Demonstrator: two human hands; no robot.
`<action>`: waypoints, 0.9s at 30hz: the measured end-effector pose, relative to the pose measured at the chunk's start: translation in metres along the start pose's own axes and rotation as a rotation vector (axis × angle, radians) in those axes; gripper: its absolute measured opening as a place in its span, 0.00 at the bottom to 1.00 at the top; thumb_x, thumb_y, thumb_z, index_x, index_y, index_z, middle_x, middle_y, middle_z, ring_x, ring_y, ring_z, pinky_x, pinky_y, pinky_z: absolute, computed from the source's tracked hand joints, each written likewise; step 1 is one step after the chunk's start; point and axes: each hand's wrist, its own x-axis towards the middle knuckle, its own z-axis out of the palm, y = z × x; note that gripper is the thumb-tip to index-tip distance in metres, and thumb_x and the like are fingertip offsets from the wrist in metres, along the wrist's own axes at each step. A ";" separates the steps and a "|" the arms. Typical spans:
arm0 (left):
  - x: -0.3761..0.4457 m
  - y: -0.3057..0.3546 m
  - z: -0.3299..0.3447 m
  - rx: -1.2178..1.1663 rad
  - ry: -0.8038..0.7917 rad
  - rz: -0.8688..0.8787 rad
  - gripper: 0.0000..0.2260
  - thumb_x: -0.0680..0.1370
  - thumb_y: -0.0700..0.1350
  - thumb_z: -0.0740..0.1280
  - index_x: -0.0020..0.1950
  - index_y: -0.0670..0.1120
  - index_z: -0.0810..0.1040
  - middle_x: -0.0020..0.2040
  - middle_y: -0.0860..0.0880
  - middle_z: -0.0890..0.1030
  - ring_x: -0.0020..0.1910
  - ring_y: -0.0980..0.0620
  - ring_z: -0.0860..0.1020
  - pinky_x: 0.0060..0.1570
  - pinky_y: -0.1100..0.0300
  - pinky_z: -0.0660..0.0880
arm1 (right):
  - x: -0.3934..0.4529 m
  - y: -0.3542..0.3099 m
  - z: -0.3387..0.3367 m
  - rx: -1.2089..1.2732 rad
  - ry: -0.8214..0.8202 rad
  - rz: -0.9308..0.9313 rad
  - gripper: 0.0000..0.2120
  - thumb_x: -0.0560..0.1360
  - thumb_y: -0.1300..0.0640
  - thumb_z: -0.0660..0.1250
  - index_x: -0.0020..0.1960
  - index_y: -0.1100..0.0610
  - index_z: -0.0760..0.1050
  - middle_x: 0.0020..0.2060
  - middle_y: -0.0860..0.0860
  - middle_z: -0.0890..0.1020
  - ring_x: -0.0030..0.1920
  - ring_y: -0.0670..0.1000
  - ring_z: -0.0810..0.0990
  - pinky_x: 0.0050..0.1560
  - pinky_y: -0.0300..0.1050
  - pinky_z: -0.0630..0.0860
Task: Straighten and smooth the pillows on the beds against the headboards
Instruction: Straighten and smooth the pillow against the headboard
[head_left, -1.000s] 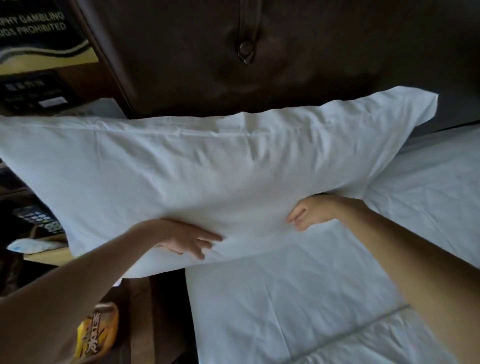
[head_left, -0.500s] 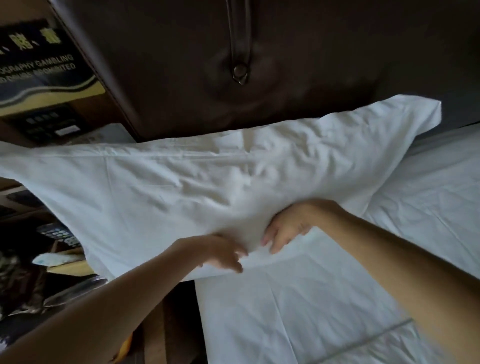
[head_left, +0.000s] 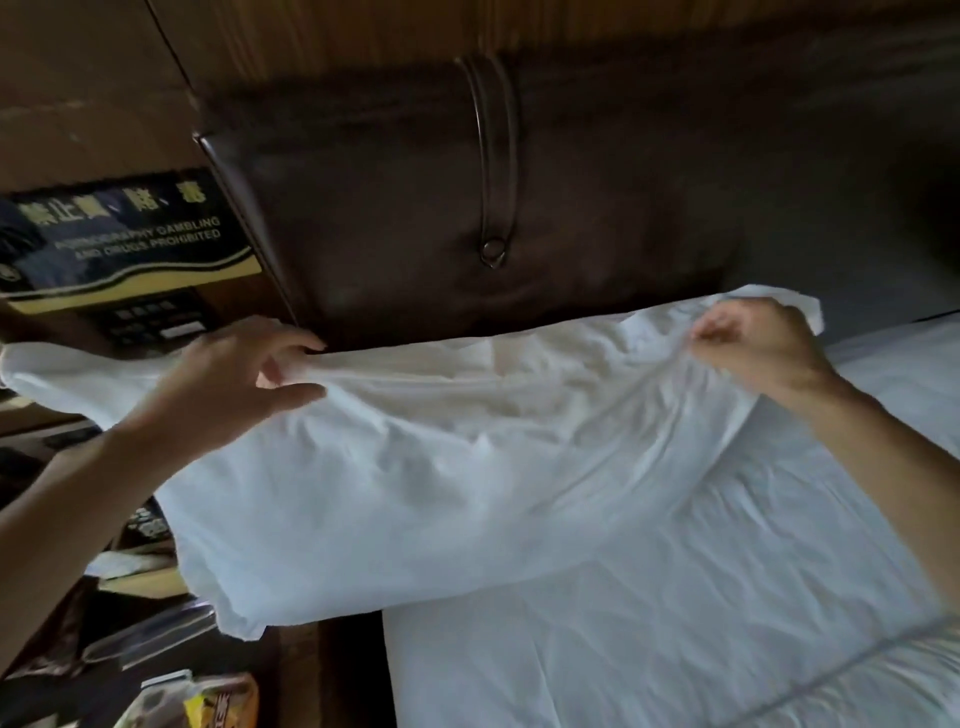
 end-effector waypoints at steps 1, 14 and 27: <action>0.003 -0.004 0.004 0.084 -0.022 0.009 0.20 0.70 0.49 0.78 0.61 0.53 0.80 0.53 0.51 0.79 0.46 0.53 0.80 0.47 0.56 0.74 | 0.005 0.002 -0.003 -0.040 0.015 -0.036 0.14 0.69 0.58 0.77 0.54 0.52 0.82 0.54 0.54 0.83 0.47 0.50 0.82 0.51 0.41 0.76; 0.004 -0.009 0.019 0.076 0.149 -0.189 0.05 0.73 0.50 0.75 0.43 0.49 0.85 0.43 0.47 0.84 0.47 0.39 0.79 0.40 0.52 0.70 | 0.046 0.017 -0.010 -0.240 0.141 0.009 0.07 0.75 0.56 0.74 0.43 0.61 0.82 0.36 0.61 0.80 0.40 0.60 0.76 0.43 0.45 0.64; 0.002 0.012 0.066 0.185 0.434 -0.094 0.02 0.78 0.42 0.70 0.49 0.46 0.82 0.47 0.46 0.81 0.49 0.39 0.78 0.40 0.52 0.69 | 0.010 0.025 0.028 -0.255 0.306 -0.004 0.14 0.78 0.57 0.61 0.59 0.60 0.79 0.59 0.62 0.81 0.58 0.67 0.77 0.57 0.60 0.76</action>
